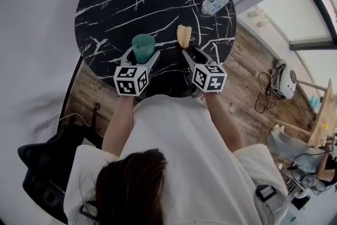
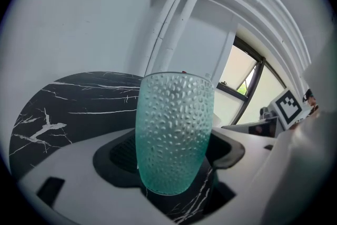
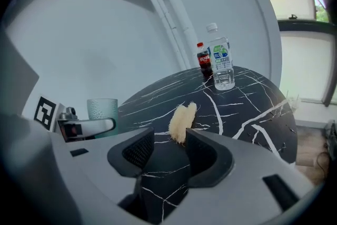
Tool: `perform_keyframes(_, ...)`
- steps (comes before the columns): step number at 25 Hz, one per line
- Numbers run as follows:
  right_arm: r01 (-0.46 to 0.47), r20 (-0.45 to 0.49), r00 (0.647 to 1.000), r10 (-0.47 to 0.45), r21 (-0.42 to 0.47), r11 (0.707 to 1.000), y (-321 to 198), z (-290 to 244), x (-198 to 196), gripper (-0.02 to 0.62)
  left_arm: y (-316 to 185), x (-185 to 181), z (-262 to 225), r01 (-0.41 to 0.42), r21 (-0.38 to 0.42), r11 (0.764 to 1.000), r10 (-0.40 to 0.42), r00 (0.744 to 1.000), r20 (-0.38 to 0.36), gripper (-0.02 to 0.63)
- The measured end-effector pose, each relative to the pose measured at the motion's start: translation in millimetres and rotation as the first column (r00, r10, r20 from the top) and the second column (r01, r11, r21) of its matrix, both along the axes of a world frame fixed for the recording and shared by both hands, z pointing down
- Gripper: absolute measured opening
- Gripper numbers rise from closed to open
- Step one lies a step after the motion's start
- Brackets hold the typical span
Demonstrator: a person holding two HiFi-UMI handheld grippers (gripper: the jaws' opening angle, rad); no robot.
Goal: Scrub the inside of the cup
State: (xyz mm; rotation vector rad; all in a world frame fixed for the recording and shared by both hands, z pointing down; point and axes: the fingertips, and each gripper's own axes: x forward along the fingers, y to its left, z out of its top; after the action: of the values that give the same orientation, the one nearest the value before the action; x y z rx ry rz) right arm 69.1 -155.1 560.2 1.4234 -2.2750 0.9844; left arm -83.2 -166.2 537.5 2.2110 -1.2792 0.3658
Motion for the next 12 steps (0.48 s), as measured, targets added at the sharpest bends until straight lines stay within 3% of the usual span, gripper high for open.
perform_keyframes(5,0.038,-0.011,0.999,-0.038,0.005,0.999,11,-8,-6,0.179,-5,10,7,-0.074,0.035,0.997,0.073,0.997,0.029,0.357)
perform_keyframes(6,0.042,-0.02,0.999,-0.042,0.014,0.999,10,-10,-7,0.17,-4,15,8,-0.106,0.043,0.993,0.104,0.994,0.043,0.357)
perform_keyframes(8,0.06,-0.054,0.997,-0.059,0.031,0.998,7,-13,-10,0.088,-1,27,8,-0.177,0.058,0.983,0.173,0.982,0.073,0.357)
perform_keyframes(12,0.151,-0.074,0.986,-0.151,-0.005,0.989,5,-5,-31,0.074,4,44,9,-0.266,0.066,0.962,0.26,0.962,0.089,0.357)
